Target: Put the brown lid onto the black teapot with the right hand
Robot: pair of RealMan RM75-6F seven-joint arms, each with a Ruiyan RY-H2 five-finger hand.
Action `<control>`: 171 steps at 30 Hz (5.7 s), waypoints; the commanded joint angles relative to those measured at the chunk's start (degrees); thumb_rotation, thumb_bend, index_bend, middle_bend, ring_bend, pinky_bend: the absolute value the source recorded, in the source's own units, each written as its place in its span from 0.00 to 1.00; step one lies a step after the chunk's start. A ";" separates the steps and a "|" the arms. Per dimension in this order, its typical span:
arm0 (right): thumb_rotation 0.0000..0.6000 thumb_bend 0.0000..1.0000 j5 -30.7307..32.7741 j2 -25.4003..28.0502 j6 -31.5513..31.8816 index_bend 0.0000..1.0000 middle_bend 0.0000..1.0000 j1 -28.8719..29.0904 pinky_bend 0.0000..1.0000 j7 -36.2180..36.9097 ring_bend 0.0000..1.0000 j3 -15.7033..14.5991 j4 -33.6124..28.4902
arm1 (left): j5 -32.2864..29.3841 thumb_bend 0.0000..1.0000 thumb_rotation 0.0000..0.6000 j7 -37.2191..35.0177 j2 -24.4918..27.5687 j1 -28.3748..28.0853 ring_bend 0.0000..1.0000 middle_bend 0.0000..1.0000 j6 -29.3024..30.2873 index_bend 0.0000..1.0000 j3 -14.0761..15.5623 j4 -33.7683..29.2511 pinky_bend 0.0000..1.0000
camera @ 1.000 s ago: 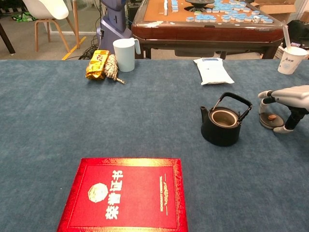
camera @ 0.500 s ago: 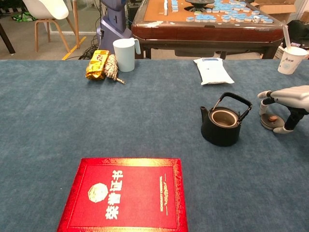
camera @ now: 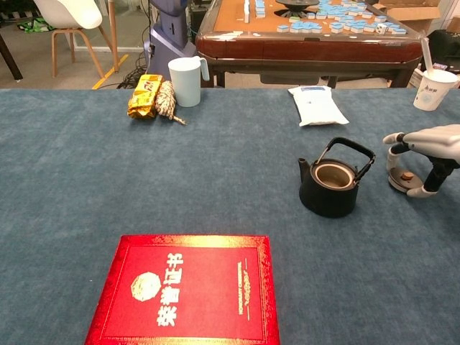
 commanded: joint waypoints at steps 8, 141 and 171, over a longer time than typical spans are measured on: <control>1.00 0.31 0.96 1.59 1.39 0.35 0.00 0.05 0.00 -1.49 0.00 -0.27 -2.99 | 0.20 0.39 1.00 0.15 0.16 0.20 0.00 0.00 0.49 0.07 0.03 -0.30 0.00; 1.00 0.29 4.44 6.10 23.15 0.23 0.00 8.18 0.00 -16.02 0.00 1.59 -33.93 | 2.42 0.39 1.00 -9.34 1.50 5.94 0.00 0.00 7.60 0.07 0.61 4.60 0.00; 1.00 0.29 -31.76 28.79 42.16 0.23 0.00 -22.35 0.00 14.25 0.00 -10.18 -37.28 | 1.68 0.39 1.00 13.83 6.12 -2.17 0.00 0.00 0.34 0.07 -1.40 -17.88 0.00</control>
